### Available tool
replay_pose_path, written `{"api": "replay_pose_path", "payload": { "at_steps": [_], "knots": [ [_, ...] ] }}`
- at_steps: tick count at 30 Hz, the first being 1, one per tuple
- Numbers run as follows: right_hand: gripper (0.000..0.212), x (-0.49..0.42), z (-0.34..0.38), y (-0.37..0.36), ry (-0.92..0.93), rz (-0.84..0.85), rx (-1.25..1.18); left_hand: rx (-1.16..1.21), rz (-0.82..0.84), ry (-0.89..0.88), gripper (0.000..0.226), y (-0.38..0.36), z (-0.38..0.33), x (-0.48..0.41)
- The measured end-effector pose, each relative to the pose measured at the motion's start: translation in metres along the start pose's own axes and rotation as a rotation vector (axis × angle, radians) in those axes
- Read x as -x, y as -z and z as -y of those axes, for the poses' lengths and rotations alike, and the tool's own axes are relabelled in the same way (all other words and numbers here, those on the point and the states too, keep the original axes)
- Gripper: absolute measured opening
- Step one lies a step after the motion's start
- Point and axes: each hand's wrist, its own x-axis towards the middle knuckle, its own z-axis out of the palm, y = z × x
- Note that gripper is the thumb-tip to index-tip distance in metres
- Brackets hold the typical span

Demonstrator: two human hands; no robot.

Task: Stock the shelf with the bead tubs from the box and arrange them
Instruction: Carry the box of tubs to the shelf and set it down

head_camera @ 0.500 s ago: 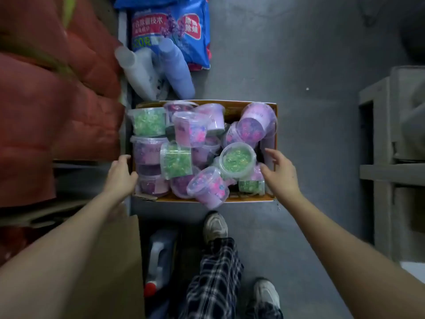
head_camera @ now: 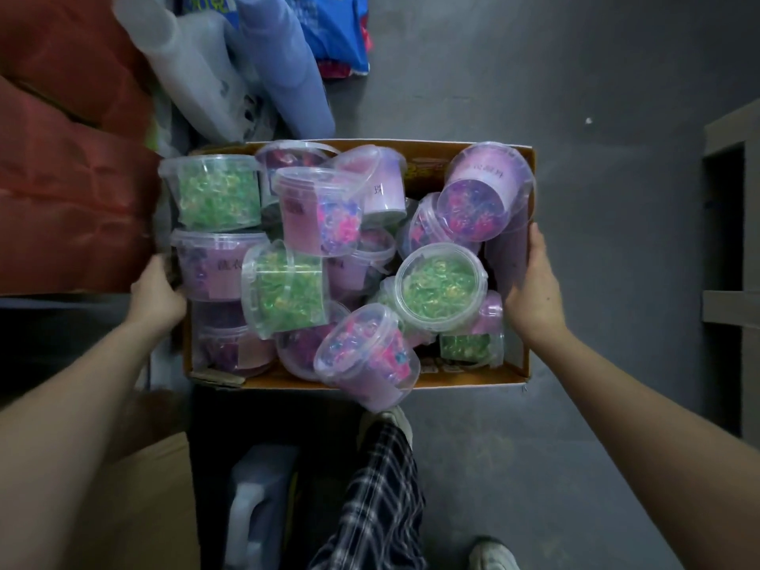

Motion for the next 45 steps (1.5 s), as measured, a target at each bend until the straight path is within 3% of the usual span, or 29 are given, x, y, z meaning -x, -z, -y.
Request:
{"api": "replay_pose_path", "payload": {
  "at_steps": [6,12,15,22,30,37,42,45],
  "knots": [
    [0.078,-0.015,-0.004,-0.003,-0.111,0.013,0.187,0.102,0.248,-0.053,0.063,-0.001,0.017,-0.029],
    [0.087,-0.017,-0.011,-0.006,-0.075,-0.007,0.133,0.049,0.211,-0.159,0.065,-0.015,0.031,-0.031],
    [0.086,-0.018,-0.011,-0.005,-0.058,-0.051,0.070,0.095,0.176,-0.125,0.063,-0.018,0.046,-0.035],
    [0.077,-0.006,0.003,0.025,0.025,-0.211,-0.021,0.196,0.184,-0.156,0.055,0.010,0.011,0.012],
    [0.078,0.047,0.049,0.099,0.052,-0.250,-0.017,0.275,0.174,-0.190,0.051,0.087,-0.021,0.075],
    [0.053,0.111,0.120,0.206,0.080,-0.325,0.008,0.288,0.130,-0.241,0.050,0.195,-0.066,0.145],
    [0.043,0.161,0.161,0.284,0.079,-0.336,-0.063,0.270,0.081,-0.286,0.057,0.266,-0.100,0.214],
    [0.043,0.192,0.175,0.327,0.095,-0.328,-0.107,0.291,0.016,-0.300,0.049,0.295,-0.118,0.269]
  ]
}}
